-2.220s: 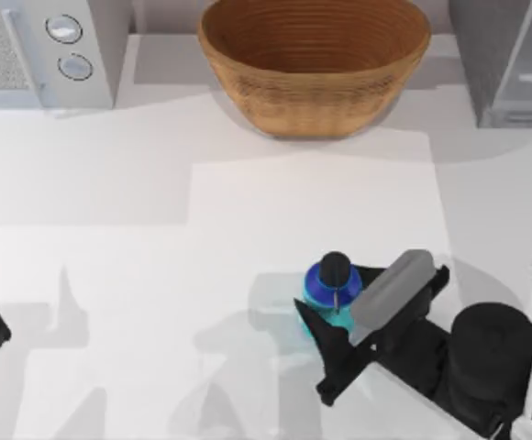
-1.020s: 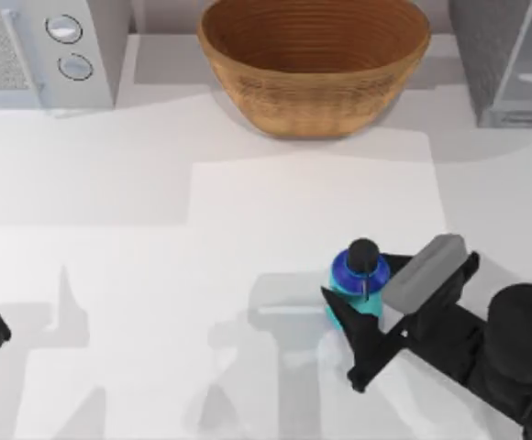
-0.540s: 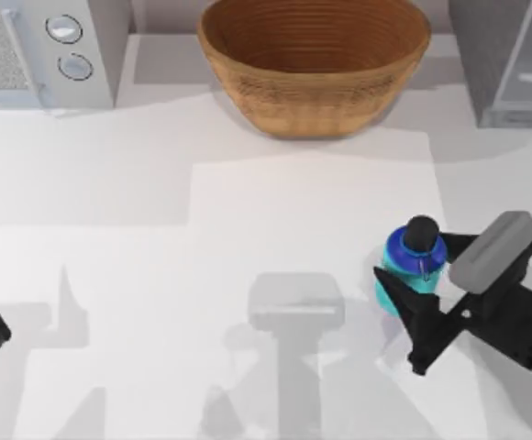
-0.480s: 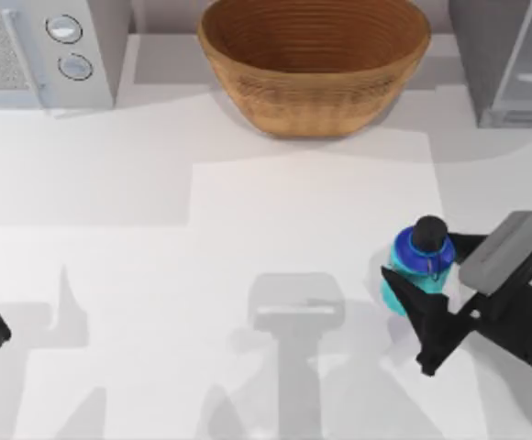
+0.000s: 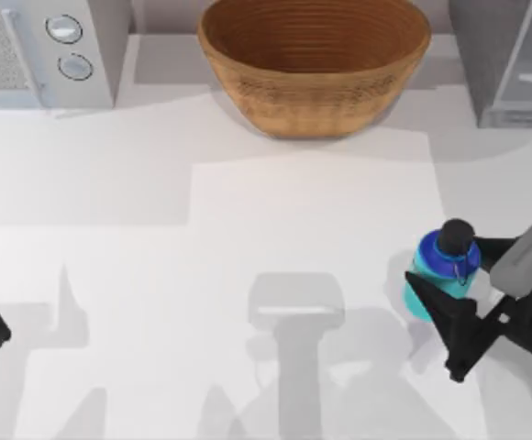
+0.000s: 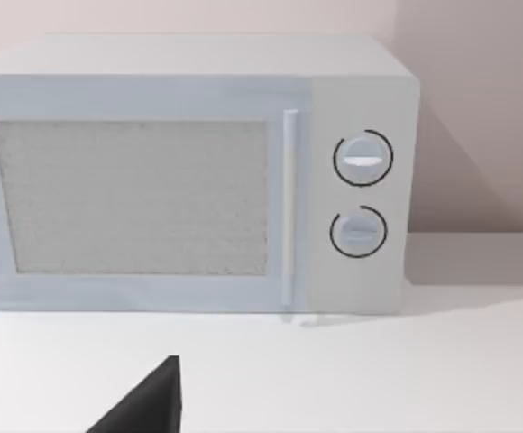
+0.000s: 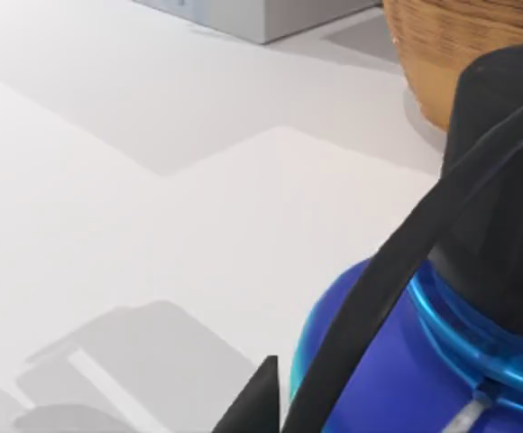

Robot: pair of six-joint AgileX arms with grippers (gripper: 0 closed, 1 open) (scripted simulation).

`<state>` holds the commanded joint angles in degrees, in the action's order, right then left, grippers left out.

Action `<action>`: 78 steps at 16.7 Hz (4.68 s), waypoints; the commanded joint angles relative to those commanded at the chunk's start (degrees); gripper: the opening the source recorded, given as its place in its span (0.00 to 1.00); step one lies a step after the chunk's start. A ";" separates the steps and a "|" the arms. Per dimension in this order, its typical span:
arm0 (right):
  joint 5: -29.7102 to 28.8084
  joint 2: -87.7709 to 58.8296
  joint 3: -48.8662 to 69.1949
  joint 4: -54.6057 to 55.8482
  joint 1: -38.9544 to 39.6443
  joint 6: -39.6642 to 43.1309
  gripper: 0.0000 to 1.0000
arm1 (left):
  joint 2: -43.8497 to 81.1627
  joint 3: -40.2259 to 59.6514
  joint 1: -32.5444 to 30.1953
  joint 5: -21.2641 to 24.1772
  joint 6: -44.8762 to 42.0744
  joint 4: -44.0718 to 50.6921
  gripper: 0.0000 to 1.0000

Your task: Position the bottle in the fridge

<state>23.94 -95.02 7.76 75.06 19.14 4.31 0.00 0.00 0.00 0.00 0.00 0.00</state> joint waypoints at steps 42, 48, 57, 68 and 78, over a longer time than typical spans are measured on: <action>-20.21 68.89 6.23 -59.11 -22.48 -5.41 0.01 | 0.00 0.00 0.00 0.00 0.00 0.00 1.00; -16.11 34.15 21.94 -40.97 -27.33 -5.21 0.01 | 0.00 0.00 0.00 0.00 0.00 0.00 1.00; -10.50 -13.81 42.93 -16.76 -33.58 -5.05 0.01 | 0.00 0.00 0.00 0.00 0.00 0.00 1.00; -9.08 -25.88 48.36 -10.52 -34.78 -5.29 0.01 | 0.00 0.00 0.00 0.00 0.00 0.00 1.00; -11.12 -36.27 68.18 -19.86 -32.90 -5.30 0.01 | 0.00 0.00 0.00 0.00 0.00 0.00 1.00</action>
<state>12.83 -131.29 75.94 55.20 -13.76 -0.99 0.00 0.00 0.00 0.00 0.00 0.00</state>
